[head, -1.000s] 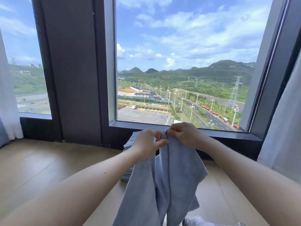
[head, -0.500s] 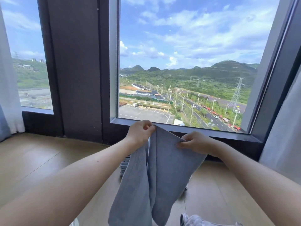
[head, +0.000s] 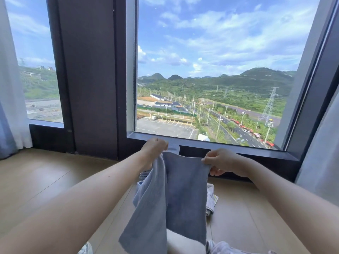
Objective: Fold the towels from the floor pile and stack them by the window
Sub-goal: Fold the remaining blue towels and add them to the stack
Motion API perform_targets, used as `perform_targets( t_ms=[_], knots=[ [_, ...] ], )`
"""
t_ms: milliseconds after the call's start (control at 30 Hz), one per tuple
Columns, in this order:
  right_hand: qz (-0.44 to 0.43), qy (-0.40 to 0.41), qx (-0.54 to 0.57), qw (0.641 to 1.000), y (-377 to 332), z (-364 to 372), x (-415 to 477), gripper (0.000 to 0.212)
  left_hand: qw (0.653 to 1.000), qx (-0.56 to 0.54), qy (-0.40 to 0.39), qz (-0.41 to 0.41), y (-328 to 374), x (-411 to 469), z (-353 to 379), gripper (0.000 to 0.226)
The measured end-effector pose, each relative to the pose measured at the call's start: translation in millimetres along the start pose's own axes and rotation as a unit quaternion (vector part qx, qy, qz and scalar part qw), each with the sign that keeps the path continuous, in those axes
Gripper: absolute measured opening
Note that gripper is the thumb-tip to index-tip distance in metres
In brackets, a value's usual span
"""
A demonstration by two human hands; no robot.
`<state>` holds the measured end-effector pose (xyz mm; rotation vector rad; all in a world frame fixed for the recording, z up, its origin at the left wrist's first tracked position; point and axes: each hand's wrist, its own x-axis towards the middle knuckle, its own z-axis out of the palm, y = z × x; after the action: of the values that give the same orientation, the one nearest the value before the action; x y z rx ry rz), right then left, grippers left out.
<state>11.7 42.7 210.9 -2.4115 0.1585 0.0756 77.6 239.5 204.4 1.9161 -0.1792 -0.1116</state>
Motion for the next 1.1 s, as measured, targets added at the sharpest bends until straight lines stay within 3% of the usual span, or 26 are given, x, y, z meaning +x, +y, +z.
perform_targets(
  t_ms=[200, 433, 600, 733, 833, 1100],
  knots=[
    [-0.030, 0.030, 0.263, 0.964, -20.0, 7.8, 2.2, 0.013, 0.989, -0.119, -0.081, 0.016, 3.8, -3.0, 11.8, 0.041],
    [-0.081, 0.038, 0.307, 0.948, -30.0, 14.0, 0.0, 0.016, 0.984, -0.150, -0.090, 0.042, -5.3, 1.3, 22.6, 0.028],
    [-0.061, 0.038, 0.355, 0.932, -29.2, 15.1, -1.0, 0.023, 0.980, -0.178, -0.052, 0.068, -7.1, 1.0, 24.5, 0.017],
    [-0.087, 0.047, 0.299, 0.949, -30.8, 17.7, -1.9, 0.018, 0.973, -0.215, -0.044, 0.075, -5.2, -1.3, 29.0, 0.017],
    [-0.120, 0.097, 0.216, 0.964, -32.0, 18.9, -2.4, 0.013, 0.962, -0.258, -0.057, 0.073, -3.7, -3.5, 31.7, 0.018],
    [-0.178, 0.184, 0.096, 0.962, -29.7, 20.8, 6.6, 0.011, 0.945, -0.314, -0.072, 0.062, -0.4, -3.6, 30.4, 0.008]
  ],
)
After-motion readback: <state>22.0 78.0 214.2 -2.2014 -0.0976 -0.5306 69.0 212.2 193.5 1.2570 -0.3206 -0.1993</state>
